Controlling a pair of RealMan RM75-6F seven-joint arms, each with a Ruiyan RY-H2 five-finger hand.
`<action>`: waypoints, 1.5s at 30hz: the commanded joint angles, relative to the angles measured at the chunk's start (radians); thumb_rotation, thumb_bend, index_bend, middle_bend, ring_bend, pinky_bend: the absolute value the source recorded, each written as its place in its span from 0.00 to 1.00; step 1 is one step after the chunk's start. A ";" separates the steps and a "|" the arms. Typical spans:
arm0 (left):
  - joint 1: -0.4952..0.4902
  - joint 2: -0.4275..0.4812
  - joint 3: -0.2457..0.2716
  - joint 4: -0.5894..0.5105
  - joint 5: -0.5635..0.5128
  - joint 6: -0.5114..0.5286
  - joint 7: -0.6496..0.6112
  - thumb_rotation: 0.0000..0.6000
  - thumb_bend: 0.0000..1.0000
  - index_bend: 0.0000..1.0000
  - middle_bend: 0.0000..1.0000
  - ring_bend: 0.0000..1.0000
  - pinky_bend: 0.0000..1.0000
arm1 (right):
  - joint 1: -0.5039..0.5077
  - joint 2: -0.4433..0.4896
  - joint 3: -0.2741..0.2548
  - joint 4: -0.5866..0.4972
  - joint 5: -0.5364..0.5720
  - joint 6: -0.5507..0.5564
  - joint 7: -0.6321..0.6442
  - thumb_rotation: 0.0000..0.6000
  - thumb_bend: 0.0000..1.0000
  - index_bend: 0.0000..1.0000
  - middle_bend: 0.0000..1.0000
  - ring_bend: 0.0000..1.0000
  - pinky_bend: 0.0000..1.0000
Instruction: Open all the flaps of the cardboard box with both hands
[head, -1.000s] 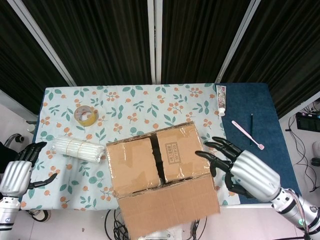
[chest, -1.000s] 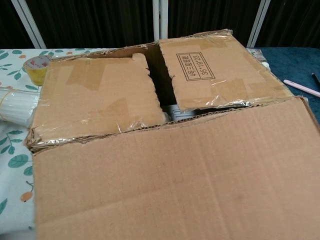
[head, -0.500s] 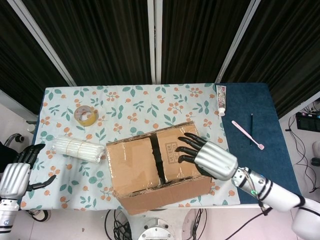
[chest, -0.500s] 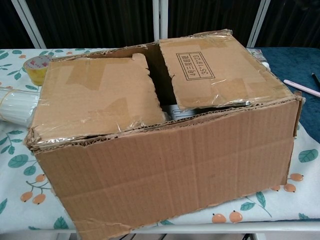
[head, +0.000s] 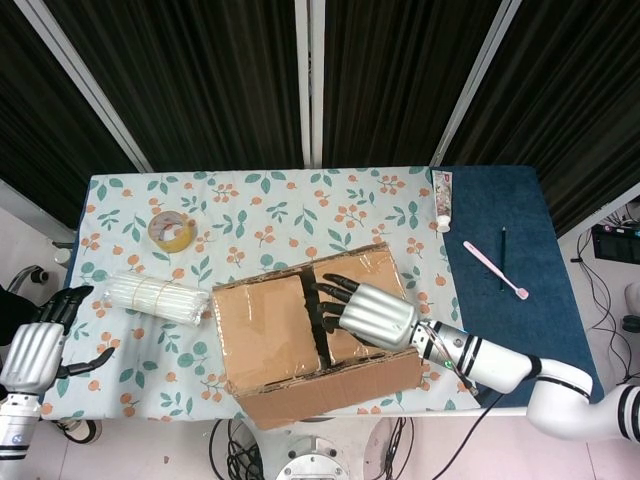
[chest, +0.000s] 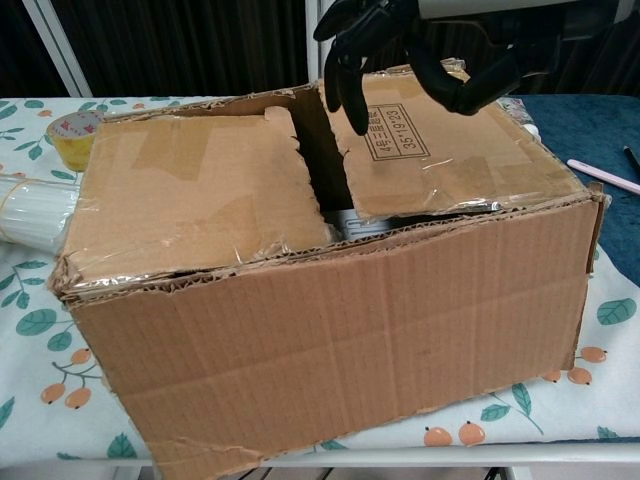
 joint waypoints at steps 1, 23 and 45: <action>0.000 -0.001 0.000 0.003 -0.001 -0.002 -0.002 0.74 0.16 0.10 0.12 0.09 0.21 | 0.025 -0.020 -0.010 0.011 0.013 -0.024 -0.016 1.00 0.95 0.42 0.25 0.00 0.00; 0.007 0.010 0.002 0.015 -0.005 0.005 -0.022 0.74 0.16 0.10 0.12 0.09 0.20 | 0.089 -0.048 -0.050 0.014 0.128 -0.092 -0.155 1.00 0.96 0.55 0.34 0.00 0.00; 0.000 0.003 0.003 0.005 0.001 -0.003 -0.004 0.74 0.16 0.10 0.12 0.09 0.21 | 0.032 0.112 -0.033 -0.060 0.154 0.040 -0.165 1.00 0.96 0.56 0.38 0.00 0.00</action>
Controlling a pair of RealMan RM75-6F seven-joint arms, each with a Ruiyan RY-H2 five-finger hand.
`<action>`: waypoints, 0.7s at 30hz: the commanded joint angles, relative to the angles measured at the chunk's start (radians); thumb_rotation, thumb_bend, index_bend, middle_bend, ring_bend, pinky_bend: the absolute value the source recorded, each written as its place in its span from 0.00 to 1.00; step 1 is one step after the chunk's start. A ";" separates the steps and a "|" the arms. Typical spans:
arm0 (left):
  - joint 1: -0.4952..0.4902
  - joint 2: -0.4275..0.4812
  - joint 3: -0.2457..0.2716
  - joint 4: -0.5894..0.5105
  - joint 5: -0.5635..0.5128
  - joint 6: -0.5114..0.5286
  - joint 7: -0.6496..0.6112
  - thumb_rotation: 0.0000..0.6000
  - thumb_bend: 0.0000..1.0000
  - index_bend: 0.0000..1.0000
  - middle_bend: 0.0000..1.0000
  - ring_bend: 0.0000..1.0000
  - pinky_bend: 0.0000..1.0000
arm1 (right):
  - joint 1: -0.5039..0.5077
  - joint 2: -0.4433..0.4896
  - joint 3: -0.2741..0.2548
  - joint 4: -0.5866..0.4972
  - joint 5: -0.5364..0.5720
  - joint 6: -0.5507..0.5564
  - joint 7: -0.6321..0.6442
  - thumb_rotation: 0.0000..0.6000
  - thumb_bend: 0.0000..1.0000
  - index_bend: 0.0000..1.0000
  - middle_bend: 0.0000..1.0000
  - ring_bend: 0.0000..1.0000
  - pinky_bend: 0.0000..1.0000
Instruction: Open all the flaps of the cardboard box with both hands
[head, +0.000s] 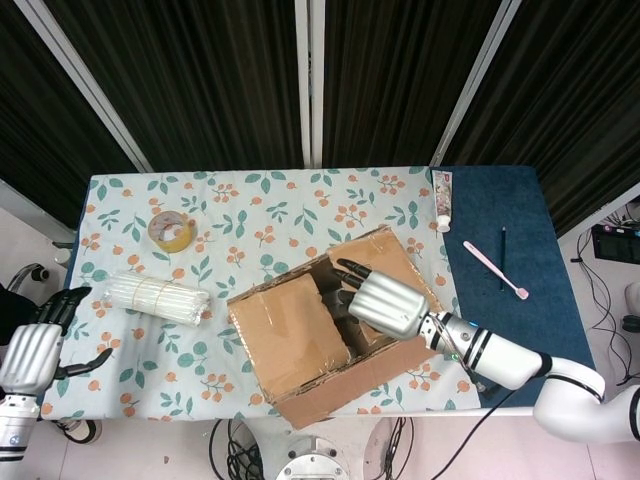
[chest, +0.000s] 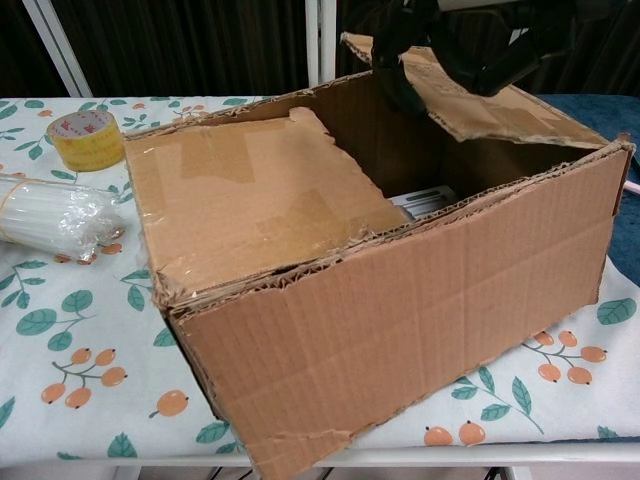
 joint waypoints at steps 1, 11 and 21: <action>-0.002 -0.001 -0.001 -0.002 0.000 -0.003 0.003 0.74 0.16 0.10 0.12 0.09 0.21 | -0.016 0.037 0.010 -0.015 -0.006 0.033 0.017 1.00 0.96 0.56 0.38 0.00 0.00; -0.011 -0.003 -0.002 -0.010 -0.001 -0.013 0.016 0.74 0.16 0.10 0.12 0.09 0.21 | -0.067 0.133 0.013 -0.031 -0.035 0.109 0.082 1.00 0.96 0.56 0.38 0.00 0.00; -0.023 0.001 -0.004 -0.034 0.001 -0.026 0.046 0.74 0.16 0.10 0.12 0.09 0.20 | -0.128 0.203 0.005 -0.008 -0.078 0.198 0.186 1.00 0.95 0.57 0.38 0.00 0.00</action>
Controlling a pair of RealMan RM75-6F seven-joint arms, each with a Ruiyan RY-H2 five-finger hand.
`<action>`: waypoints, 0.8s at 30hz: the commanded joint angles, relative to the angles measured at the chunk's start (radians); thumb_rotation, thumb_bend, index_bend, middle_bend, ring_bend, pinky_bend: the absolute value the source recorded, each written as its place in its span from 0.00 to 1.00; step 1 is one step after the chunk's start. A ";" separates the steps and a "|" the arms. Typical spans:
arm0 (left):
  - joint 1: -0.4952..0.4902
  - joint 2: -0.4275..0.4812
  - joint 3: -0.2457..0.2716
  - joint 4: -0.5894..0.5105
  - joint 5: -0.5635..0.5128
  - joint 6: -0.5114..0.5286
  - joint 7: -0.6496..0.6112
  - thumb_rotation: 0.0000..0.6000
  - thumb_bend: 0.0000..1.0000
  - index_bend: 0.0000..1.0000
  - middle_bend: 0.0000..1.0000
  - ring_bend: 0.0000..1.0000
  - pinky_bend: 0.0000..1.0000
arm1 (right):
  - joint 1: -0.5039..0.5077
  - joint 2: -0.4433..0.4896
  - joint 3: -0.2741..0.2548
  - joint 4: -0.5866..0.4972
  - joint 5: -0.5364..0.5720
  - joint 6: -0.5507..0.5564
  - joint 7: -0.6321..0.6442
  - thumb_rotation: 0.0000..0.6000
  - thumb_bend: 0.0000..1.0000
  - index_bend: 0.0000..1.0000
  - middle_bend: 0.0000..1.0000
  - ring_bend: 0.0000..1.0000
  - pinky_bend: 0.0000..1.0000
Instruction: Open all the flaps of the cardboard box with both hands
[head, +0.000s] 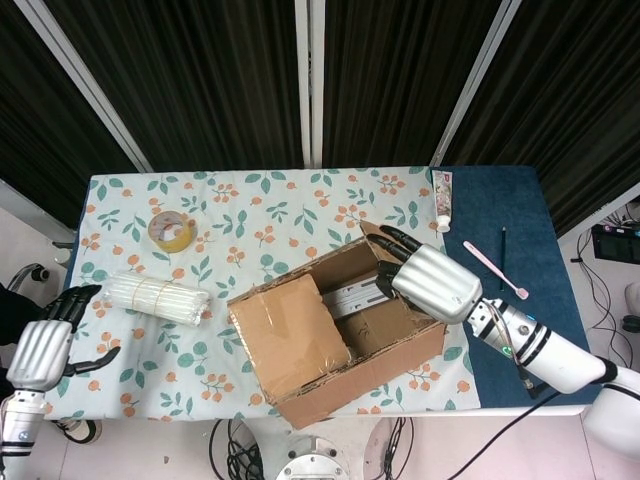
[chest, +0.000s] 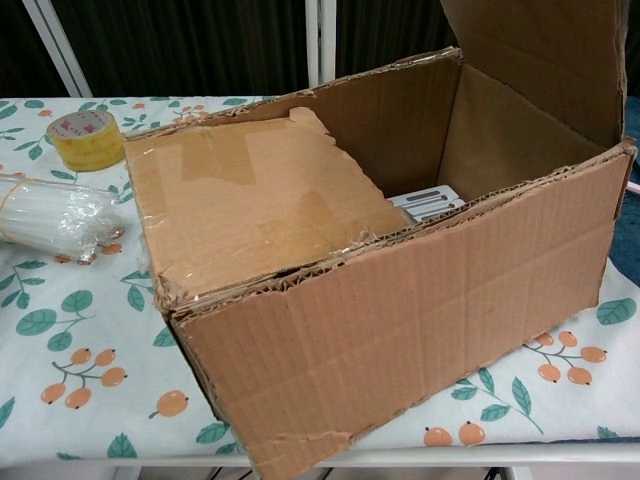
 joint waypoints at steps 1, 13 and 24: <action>-0.006 0.000 -0.001 -0.008 0.000 -0.007 0.012 0.74 0.16 0.10 0.12 0.09 0.21 | -0.026 0.025 -0.002 0.013 -0.020 0.041 0.052 1.00 0.95 0.57 0.38 0.00 0.00; -0.048 -0.012 -0.013 -0.064 -0.017 -0.061 0.103 0.74 0.16 0.10 0.12 0.09 0.21 | -0.112 0.083 -0.037 0.132 -0.094 0.165 0.257 1.00 0.93 0.57 0.38 0.00 0.00; -0.076 -0.028 -0.028 -0.104 -0.050 -0.091 0.181 0.74 0.16 0.10 0.12 0.09 0.21 | -0.187 0.086 -0.054 0.285 -0.109 0.312 0.489 1.00 0.90 0.46 0.32 0.00 0.00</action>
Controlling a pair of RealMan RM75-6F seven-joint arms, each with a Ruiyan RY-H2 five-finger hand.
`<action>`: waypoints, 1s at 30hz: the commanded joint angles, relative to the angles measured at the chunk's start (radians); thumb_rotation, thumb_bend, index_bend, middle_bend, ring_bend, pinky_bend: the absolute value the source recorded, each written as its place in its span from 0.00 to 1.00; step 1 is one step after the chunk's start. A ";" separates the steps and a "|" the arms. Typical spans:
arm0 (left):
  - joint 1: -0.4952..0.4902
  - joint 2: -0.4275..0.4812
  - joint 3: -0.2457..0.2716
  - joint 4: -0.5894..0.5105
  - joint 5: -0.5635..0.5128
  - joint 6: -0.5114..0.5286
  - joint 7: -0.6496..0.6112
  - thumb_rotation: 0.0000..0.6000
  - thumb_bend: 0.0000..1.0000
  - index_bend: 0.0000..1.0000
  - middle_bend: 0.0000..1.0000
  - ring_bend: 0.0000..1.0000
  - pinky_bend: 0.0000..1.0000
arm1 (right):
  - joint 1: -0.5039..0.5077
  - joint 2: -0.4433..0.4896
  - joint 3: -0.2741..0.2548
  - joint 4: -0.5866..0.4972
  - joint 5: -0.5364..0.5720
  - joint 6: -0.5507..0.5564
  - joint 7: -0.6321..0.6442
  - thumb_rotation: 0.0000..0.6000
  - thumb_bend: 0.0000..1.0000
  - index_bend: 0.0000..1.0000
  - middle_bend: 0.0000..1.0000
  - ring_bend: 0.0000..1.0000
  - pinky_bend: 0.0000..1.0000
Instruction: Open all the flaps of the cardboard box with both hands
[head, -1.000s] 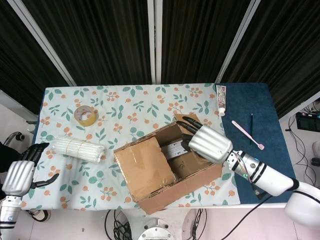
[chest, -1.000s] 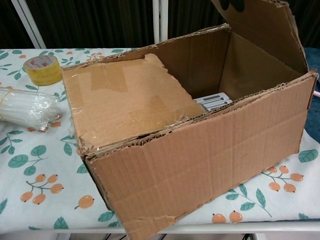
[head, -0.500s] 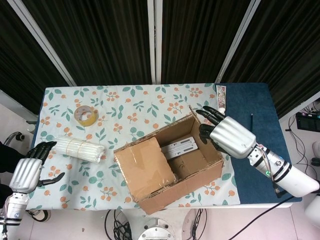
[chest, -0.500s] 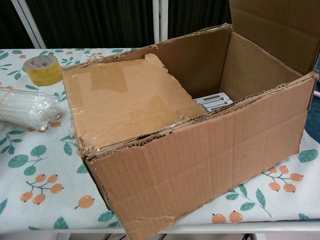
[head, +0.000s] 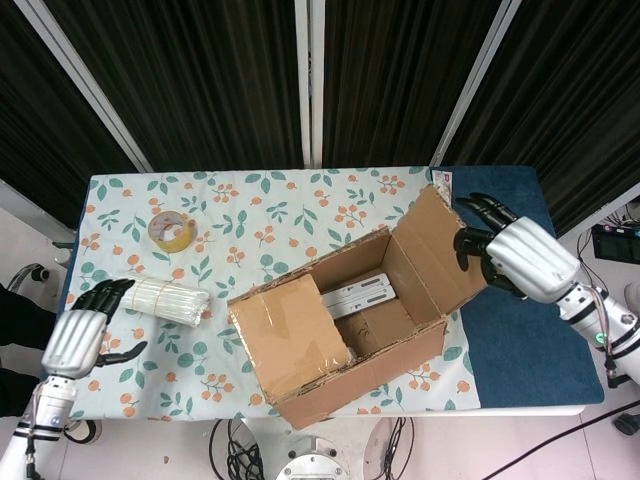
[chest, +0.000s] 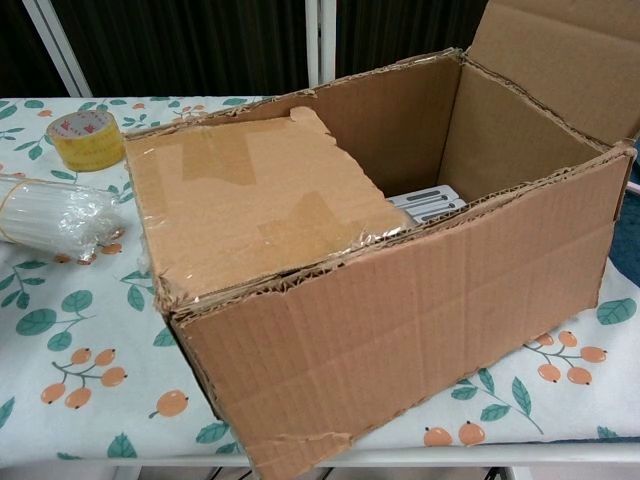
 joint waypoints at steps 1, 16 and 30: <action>-0.004 -0.006 -0.004 -0.004 -0.008 -0.002 0.008 0.73 0.16 0.10 0.12 0.09 0.21 | -0.025 -0.001 -0.004 0.051 -0.008 0.052 0.092 1.00 0.90 0.40 0.29 0.00 0.00; -0.045 0.016 -0.040 -0.032 0.056 0.025 -0.027 0.74 0.16 0.10 0.12 0.09 0.21 | -0.132 -0.163 0.020 0.135 0.075 0.231 0.077 1.00 0.83 0.00 0.00 0.00 0.00; -0.441 -0.063 -0.200 -0.026 0.190 -0.264 -0.236 0.47 0.00 0.22 0.22 0.11 0.21 | -0.246 -0.211 0.025 0.217 0.146 0.355 0.249 1.00 0.83 0.00 0.00 0.00 0.00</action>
